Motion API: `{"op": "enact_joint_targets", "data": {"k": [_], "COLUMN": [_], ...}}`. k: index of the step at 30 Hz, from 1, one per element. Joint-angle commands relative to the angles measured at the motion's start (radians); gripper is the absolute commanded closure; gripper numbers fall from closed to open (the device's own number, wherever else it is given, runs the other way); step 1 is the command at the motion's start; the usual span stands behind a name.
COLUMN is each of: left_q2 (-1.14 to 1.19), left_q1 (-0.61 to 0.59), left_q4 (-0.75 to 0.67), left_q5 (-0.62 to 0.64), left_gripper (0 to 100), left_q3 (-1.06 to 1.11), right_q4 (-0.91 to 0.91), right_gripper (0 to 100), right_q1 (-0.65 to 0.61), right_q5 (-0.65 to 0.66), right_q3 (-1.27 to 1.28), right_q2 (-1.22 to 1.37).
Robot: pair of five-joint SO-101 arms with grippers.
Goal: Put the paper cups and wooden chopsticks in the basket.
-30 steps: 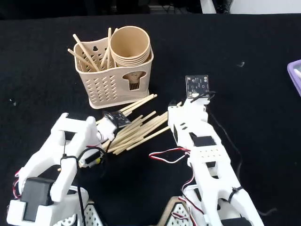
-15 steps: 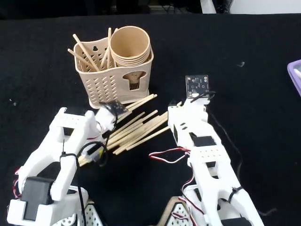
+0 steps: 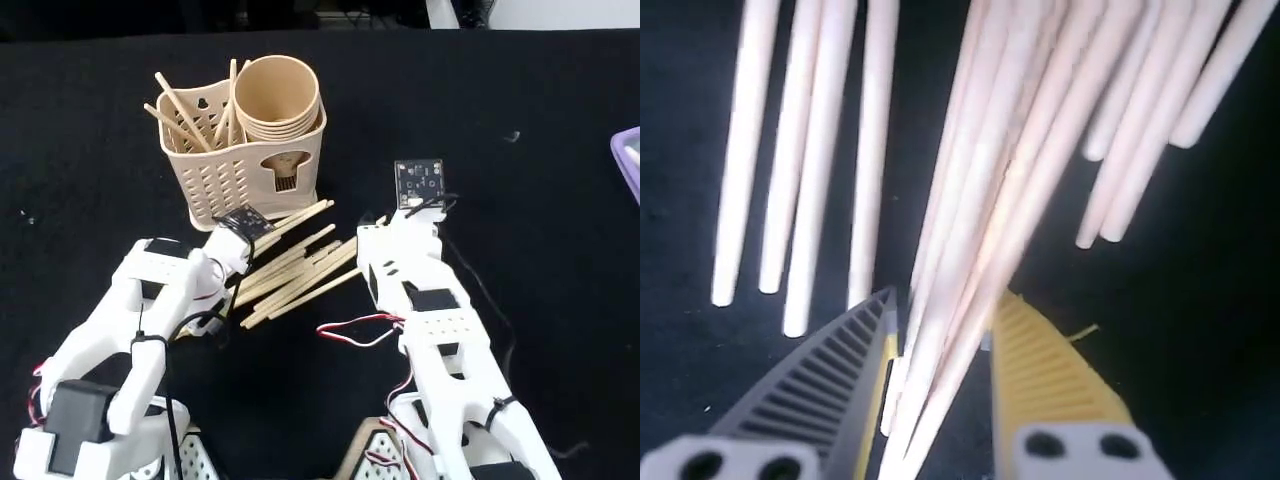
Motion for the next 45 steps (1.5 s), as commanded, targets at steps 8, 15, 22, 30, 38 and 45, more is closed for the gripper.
{"op": "enact_joint_targets", "data": {"k": [8,15,22,30,38,45], "left_q2": [-0.014,-0.074,-0.374,-0.505,-0.555,-0.563], "left_q1": [0.025,0.016,0.018,0.016,0.027,0.038], "left_q4": [0.126,0.311,0.499,0.520,0.522,0.522], "left_q5": [-0.023,-0.097,-0.123,-0.115,-0.040,0.020], "left_gripper": [97,97,97,97,97,97], "left_q3": [-0.041,-0.147,-0.242,-0.197,-0.262,-0.361], "right_q4": [-0.021,-0.021,-0.021,-0.021,-0.021,-0.021], "right_gripper": [89.7,89.7,89.7,89.7,89.7,89.7], "right_q1": [0.020,0.020,0.020,0.020,0.020,0.020], "right_q5": [0.002,0.002,0.002,0.002,0.002,0.002], "right_q3": [-0.005,-0.005,-0.005,-0.005,-0.005,-0.005], "right_q2": [-0.035,-0.035,-0.035,-0.035,-0.035,-0.035]}}
